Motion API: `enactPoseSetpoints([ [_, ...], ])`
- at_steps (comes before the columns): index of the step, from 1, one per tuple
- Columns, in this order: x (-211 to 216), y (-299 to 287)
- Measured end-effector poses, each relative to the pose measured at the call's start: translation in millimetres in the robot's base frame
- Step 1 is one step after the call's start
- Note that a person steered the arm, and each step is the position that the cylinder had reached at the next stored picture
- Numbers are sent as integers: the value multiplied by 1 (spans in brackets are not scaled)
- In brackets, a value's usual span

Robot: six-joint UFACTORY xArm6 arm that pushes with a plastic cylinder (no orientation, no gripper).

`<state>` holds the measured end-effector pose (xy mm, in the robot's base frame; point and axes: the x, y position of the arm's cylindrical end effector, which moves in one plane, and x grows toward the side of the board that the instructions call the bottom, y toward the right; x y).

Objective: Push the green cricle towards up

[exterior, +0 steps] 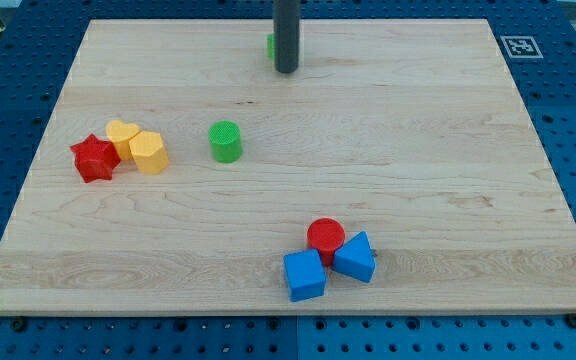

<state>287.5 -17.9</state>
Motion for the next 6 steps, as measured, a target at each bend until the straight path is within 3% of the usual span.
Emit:
enactPoseSetpoints([
  [1, 10, 2],
  [4, 154, 82],
  [6, 208, 2],
])
